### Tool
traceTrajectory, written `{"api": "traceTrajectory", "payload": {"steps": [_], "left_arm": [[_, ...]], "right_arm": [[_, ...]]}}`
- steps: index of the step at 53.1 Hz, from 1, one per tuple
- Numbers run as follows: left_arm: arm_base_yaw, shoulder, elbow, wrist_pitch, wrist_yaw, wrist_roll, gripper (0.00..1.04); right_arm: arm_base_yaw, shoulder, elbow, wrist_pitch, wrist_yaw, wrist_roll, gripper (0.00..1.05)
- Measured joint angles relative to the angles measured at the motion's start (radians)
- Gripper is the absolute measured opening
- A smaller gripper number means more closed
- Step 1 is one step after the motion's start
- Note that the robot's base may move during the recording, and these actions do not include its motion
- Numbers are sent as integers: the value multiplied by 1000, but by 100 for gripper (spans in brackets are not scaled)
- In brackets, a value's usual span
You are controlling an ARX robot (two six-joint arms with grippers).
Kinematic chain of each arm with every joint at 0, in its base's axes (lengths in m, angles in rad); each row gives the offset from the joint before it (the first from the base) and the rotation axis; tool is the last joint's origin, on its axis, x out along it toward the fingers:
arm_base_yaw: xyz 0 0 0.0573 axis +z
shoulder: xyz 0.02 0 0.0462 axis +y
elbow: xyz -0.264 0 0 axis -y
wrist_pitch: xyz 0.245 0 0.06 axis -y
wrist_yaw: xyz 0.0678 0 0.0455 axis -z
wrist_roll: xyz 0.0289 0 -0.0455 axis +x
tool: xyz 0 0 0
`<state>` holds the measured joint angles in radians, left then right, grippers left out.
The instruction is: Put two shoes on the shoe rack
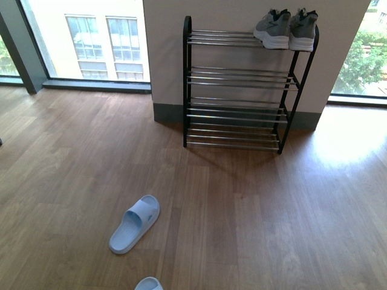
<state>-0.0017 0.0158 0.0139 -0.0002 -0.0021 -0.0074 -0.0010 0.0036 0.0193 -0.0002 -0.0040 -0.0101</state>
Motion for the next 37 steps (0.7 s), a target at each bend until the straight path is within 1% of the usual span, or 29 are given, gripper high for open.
{"api": "traceTrajectory", "payload": {"steps": [37], "left_arm": [[0,0,0,0,2,0,95]], "right_arm": [[0,0,0,0,4,0,96]]}}
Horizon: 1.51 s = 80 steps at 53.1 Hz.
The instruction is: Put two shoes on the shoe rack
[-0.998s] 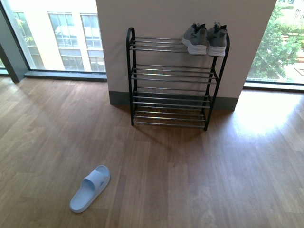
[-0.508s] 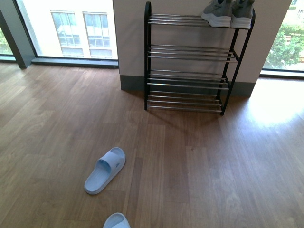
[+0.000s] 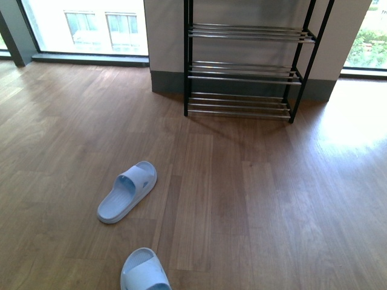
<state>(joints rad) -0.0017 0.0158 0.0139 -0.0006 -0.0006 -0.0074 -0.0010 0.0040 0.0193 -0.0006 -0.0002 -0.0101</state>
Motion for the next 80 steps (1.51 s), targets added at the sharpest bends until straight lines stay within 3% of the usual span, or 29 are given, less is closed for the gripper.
{"api": "traceTrajectory", "payload": {"steps": [80], "left_arm": [[0,0,0,0,-2,0,95]], "right_arm": [[0,0,0,0,0,0,96]]}}
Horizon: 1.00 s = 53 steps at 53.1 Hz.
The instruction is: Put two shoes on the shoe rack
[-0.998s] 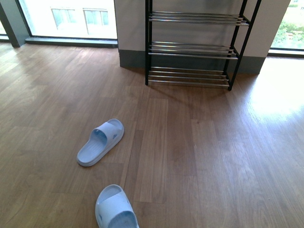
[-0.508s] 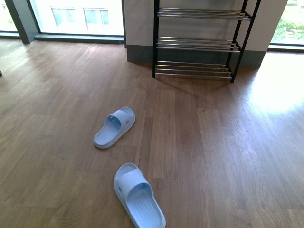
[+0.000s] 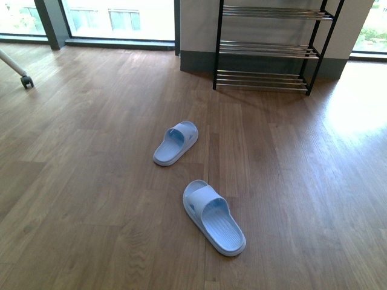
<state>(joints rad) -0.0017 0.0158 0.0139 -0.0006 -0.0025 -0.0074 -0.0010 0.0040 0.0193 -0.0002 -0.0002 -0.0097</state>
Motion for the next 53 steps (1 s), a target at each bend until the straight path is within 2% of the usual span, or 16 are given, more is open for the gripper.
{"api": "traceTrajectory", "payload": {"steps": [53], "left_arm": [[0,0,0,0,2,0,95]], "right_arm": [[0,0,0,0,0,0,96]]}}
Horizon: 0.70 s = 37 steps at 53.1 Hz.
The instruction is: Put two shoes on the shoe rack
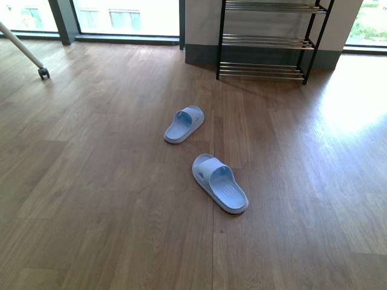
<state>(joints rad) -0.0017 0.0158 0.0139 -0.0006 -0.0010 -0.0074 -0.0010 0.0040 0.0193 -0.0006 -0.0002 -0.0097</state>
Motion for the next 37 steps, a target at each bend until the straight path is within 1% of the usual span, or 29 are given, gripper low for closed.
{"api": "traceTrajectory", "payload": {"steps": [37], "left_arm": [[0,0,0,0,1,0,95]], "right_arm": [[0,0,0,0,0,0,96]]}}
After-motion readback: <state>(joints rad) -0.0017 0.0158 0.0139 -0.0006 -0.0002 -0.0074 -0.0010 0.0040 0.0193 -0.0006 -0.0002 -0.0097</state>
